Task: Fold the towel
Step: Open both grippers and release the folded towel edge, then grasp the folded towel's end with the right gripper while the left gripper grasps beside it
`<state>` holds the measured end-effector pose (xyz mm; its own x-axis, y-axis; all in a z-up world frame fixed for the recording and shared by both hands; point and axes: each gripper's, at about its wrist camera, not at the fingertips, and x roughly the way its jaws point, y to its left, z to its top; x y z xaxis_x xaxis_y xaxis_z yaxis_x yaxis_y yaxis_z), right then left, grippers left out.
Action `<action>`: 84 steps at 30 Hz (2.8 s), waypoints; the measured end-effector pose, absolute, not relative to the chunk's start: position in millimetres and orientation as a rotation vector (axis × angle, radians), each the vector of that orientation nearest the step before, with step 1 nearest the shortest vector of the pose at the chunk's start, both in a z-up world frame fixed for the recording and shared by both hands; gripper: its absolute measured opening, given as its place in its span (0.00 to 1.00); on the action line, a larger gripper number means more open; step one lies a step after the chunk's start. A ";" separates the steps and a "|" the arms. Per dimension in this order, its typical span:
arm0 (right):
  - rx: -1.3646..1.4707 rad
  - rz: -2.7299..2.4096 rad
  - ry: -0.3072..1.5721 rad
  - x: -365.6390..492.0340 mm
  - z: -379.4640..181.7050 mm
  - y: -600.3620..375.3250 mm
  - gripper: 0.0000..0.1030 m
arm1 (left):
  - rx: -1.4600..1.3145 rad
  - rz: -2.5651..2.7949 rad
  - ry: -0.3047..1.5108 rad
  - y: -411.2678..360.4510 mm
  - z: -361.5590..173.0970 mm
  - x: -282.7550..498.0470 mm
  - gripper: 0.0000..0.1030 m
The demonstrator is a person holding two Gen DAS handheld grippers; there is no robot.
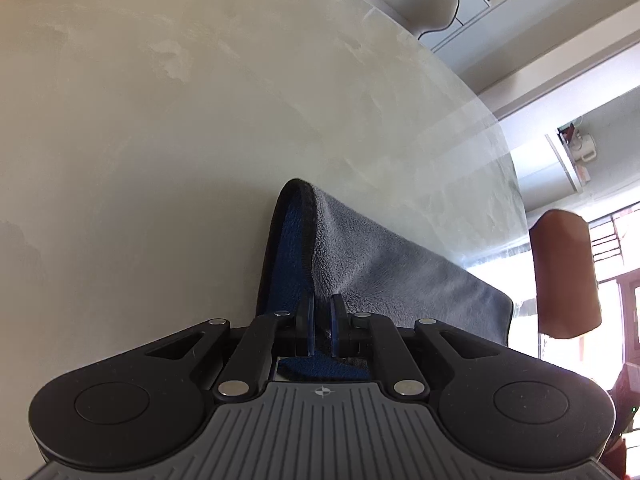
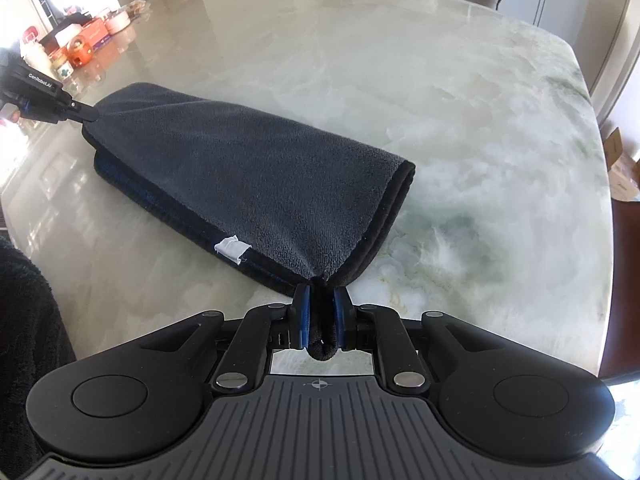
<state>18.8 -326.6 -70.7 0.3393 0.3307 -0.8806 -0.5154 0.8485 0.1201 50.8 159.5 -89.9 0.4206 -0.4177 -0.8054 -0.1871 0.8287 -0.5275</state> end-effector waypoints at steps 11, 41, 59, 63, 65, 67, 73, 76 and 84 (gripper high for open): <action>-0.252 0.523 1.148 21.5 -87.8 -323.2 0.18 | -0.498 -0.104 1.226 144.6 -114.5 47.4 0.17; 0.051 0.509 1.081 28.0 -100.6 -311.6 0.24 | -0.427 -0.218 1.061 109.4 -123.2 137.1 0.03; 0.018 0.499 1.017 14.1 -71.1 -286.0 0.31 | -0.430 -0.112 1.076 132.2 -112.3 90.3 0.57; 0.024 0.499 1.003 13.0 -67.5 -284.8 0.32 | -0.360 -0.121 1.087 119.9 -112.8 87.0 0.69; 0.029 0.491 0.998 12.8 -67.2 -285.9 0.32 | -0.277 -0.128 1.079 105.6 -113.6 86.1 0.68; 0.037 0.481 0.997 13.4 -67.7 -287.7 0.32 | -0.157 -0.141 1.075 86.3 -112.6 92.1 0.67; 0.068 0.458 0.981 9.6 -68.5 -295.5 0.32 | -0.110 -0.159 1.095 64.8 -108.8 89.5 0.20; 0.095 0.445 0.965 6.3 -67.8 -302.7 0.32 | -0.244 -0.164 1.124 72.1 -108.7 91.5 0.10; 0.158 0.381 0.932 -2.7 -67.7 -331.6 0.32 | -0.289 -0.308 1.038 38.0 -63.2 87.9 0.10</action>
